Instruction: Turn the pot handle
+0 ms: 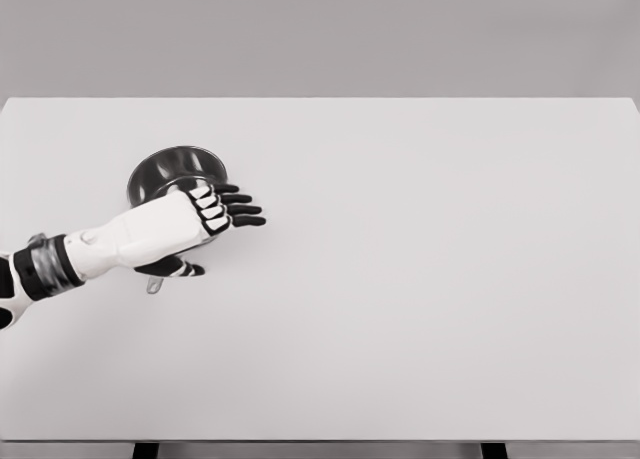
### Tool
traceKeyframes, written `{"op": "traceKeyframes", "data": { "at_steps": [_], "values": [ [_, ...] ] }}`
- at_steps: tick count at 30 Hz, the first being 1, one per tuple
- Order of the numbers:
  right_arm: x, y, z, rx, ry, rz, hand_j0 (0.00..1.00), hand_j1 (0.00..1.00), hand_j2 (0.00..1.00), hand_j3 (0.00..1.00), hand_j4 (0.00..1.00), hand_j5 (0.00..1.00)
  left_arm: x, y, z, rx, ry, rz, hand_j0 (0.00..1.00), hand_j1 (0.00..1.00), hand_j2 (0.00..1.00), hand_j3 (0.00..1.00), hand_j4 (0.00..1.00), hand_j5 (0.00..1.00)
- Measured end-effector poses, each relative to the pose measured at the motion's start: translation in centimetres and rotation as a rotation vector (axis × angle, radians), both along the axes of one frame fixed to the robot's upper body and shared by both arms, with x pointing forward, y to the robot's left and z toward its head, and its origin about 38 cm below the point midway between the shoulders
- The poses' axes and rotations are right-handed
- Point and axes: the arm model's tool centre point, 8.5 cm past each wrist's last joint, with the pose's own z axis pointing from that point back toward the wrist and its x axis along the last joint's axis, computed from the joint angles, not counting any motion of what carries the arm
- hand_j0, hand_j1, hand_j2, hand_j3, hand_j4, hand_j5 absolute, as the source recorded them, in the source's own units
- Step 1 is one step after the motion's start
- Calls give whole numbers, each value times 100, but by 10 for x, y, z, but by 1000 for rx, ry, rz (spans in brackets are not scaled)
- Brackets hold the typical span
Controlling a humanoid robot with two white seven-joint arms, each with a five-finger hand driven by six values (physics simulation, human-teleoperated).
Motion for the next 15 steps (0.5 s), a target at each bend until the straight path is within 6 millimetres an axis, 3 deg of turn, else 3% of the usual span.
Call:
{"op": "traceKeyframes", "data": {
  "at_steps": [15],
  "values": [
    [0,0,0,0,-1,-2,100,100,100,100,100,100,7,27,3,36,1,62,100,100,100,100,100,100]
  ]
}}
